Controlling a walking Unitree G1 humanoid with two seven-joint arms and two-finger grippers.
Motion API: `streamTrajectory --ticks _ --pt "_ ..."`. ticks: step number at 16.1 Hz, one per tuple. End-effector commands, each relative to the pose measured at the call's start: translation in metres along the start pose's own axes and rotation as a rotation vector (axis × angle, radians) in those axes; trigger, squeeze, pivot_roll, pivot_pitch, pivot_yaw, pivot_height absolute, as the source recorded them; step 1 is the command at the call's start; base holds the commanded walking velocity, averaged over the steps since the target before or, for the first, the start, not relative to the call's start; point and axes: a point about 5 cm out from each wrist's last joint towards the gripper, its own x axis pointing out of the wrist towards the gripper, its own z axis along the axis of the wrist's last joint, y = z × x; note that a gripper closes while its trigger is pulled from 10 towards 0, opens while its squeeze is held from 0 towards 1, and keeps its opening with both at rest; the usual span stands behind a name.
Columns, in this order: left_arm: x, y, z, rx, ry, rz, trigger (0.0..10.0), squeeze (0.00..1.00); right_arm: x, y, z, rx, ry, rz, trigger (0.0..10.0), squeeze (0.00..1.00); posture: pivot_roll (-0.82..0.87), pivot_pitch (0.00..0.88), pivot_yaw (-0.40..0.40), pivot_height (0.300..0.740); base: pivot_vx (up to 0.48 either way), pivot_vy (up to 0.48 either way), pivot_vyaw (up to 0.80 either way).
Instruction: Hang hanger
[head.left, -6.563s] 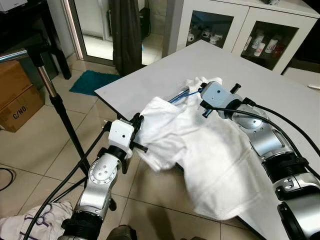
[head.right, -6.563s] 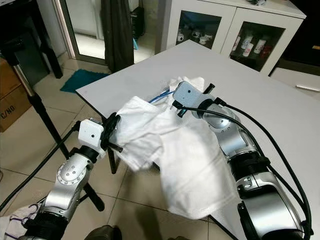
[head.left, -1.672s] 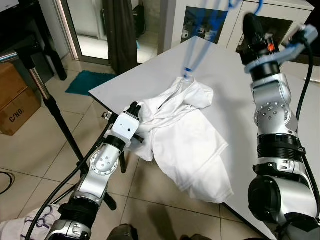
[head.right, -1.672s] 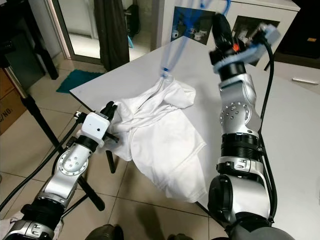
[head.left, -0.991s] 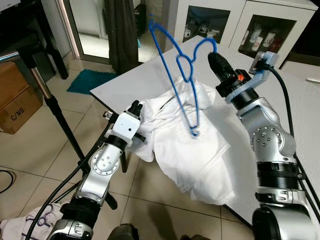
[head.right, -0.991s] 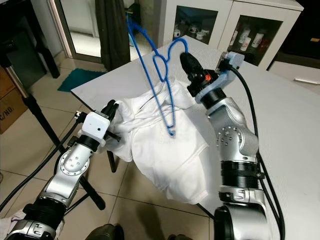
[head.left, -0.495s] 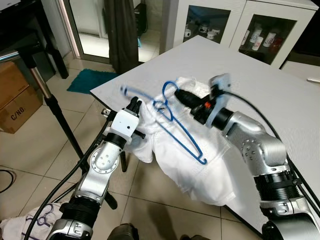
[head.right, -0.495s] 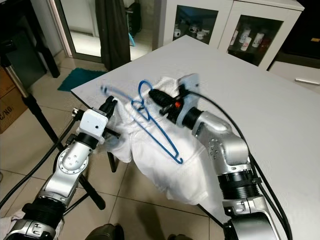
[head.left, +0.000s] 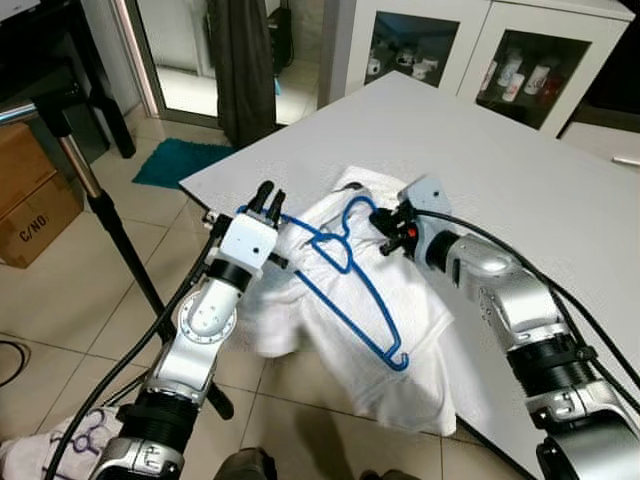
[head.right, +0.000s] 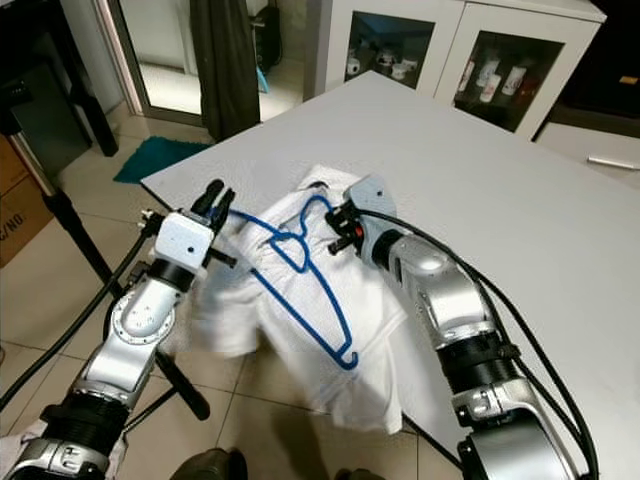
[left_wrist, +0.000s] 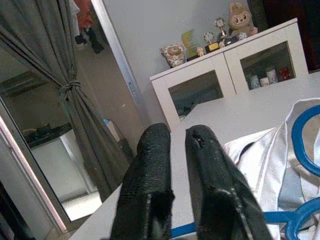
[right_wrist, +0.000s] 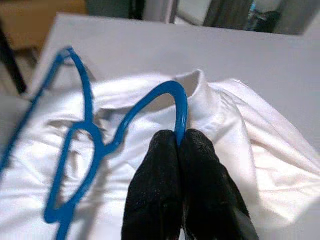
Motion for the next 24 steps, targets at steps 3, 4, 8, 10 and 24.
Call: streamTrajectory --ticks 3,4,8,10,24 --pt "0.003 0.006 0.007 0.006 -0.024 0.039 10.0 0.0 -0.001 -0.021 0.001 -0.113 0.03 -0.132 0.0 0.0 0.03 0.016 -0.029 0.74 0.0 0.0 0.0" --pt "0.002 0.007 0.007 0.004 -0.022 0.045 10.0 0.0 -0.002 -0.026 -0.002 -0.135 0.042 -0.161 0.0 0.0 0.03 0.017 -0.029 0.74 0.0 0.0 0.0" --pt "0.001 0.007 0.008 0.001 -0.026 0.047 10.0 0.0 -0.005 -0.043 0.0 -0.218 0.052 -0.262 0.0 0.0 0.03 0.022 -0.031 0.74 0.0 0.0 0.0" --pt "0.001 0.006 0.009 -0.002 -0.025 0.047 10.0 0.0 -0.006 -0.049 0.0 -0.262 0.065 -0.289 0.0 0.0 0.03 0.023 -0.032 0.74 0.0 0.0 0.0" --pt "-0.022 -0.019 0.007 -0.201 0.058 -0.313 10.0 0.0 -0.018 -0.077 -0.044 -0.433 0.28 -0.413 0.0 0.0 0.06 0.033 -0.041 0.74 0.0 0.0 0.0"
